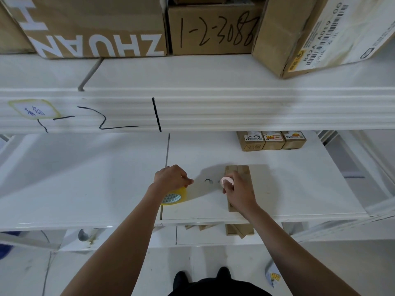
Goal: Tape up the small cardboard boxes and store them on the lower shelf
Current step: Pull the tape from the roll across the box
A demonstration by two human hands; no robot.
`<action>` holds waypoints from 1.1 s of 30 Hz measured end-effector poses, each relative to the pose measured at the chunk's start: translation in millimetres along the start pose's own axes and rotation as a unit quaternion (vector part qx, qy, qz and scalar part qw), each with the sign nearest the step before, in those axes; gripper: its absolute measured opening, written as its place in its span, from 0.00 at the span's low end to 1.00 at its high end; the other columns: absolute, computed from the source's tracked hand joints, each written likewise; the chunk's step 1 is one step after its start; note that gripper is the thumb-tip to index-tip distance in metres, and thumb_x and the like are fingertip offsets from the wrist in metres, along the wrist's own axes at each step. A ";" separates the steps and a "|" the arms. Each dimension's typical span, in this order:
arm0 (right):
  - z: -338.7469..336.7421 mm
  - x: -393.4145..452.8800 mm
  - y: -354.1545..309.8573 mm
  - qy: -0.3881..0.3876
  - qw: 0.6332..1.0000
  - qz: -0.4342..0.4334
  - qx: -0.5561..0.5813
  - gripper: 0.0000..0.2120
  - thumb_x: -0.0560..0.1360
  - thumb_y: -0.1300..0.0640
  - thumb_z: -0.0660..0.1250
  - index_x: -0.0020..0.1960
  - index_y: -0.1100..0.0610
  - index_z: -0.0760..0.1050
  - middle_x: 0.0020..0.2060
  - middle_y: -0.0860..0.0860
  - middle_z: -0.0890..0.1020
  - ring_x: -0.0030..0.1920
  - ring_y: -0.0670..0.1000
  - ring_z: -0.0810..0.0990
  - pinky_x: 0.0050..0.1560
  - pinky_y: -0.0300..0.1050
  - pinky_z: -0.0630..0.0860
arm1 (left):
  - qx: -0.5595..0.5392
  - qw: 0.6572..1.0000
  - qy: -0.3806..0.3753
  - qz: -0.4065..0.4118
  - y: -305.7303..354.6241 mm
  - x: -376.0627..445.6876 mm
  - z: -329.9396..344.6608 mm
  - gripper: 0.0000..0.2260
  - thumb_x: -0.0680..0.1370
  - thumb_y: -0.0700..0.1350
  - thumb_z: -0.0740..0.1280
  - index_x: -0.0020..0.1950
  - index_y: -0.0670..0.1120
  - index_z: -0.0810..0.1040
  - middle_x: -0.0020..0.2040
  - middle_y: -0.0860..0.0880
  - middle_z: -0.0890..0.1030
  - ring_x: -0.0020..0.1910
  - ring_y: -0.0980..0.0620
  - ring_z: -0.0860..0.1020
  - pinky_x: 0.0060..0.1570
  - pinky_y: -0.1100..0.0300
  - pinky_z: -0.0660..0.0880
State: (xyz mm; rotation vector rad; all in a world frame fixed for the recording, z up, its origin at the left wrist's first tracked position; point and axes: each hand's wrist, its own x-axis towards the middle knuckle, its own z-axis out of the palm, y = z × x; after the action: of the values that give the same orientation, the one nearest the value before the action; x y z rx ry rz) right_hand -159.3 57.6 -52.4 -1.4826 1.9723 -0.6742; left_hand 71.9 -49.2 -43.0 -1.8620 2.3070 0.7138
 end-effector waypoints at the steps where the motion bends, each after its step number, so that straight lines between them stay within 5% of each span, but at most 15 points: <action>1: 0.6 -1.3 2.3 0.004 1.000 -0.005 0.004 0.08 0.83 0.53 0.61 0.62 0.52 0.71 0.46 0.49 0.81 0.42 0.36 0.74 0.32 0.27 0.65 | -0.001 1.000 0.001 -0.002 0.3 0.0 -0.2 0.17 0.74 0.66 0.66 0.36 0.56 0.83 0.39 0.59 0.80 0.45 0.52 0.78 0.43 0.56 0.70; 7: 2.9 -2.3 12.1 0.015 0.999 -0.034 0.017 0.09 0.83 0.52 0.63 0.61 0.52 0.74 0.51 0.49 0.81 0.49 0.48 0.79 0.40 0.29 0.68 | -0.012 1.000 0.001 -0.008 -2.0 0.0 -1.5 0.17 0.73 0.66 0.66 0.35 0.56 0.83 0.39 0.58 0.80 0.44 0.51 0.78 0.43 0.57 0.69; 13: 2.8 -1.0 13.2 0.030 0.999 -0.033 0.022 0.10 0.82 0.51 0.64 0.62 0.52 0.75 0.51 0.49 0.82 0.49 0.49 0.79 0.47 0.40 0.73 | -0.010 1.000 -0.002 -0.010 1.4 -0.8 -2.3 0.15 0.74 0.64 0.66 0.36 0.56 0.83 0.40 0.58 0.81 0.44 0.51 0.78 0.42 0.57 0.69; 20: 3.2 -4.6 11.3 0.025 0.998 -0.050 -0.005 0.11 0.83 0.49 0.63 0.62 0.53 0.75 0.47 0.46 0.79 0.41 0.38 0.75 0.36 0.23 0.68 | -0.014 1.000 -0.001 -0.021 3.6 -1.8 -2.9 0.13 0.73 0.62 0.67 0.37 0.56 0.84 0.38 0.58 0.80 0.44 0.51 0.78 0.43 0.57 0.69; 33: 5.7 -4.2 11.5 0.027 0.998 -0.052 -0.002 0.13 0.83 0.48 0.62 0.64 0.54 0.74 0.50 0.48 0.81 0.44 0.44 0.77 0.35 0.23 0.70 | -0.010 1.000 -0.001 -0.018 7.2 -5.1 -5.9 0.11 0.73 0.60 0.67 0.38 0.55 0.84 0.38 0.58 0.80 0.44 0.51 0.78 0.39 0.59 0.67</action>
State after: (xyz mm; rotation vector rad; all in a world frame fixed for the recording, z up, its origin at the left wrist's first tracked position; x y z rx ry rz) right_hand -162.1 64.2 -63.8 -1.5930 1.9488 -0.7632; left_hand 67.8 -46.0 -33.8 -1.9049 2.2677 0.7353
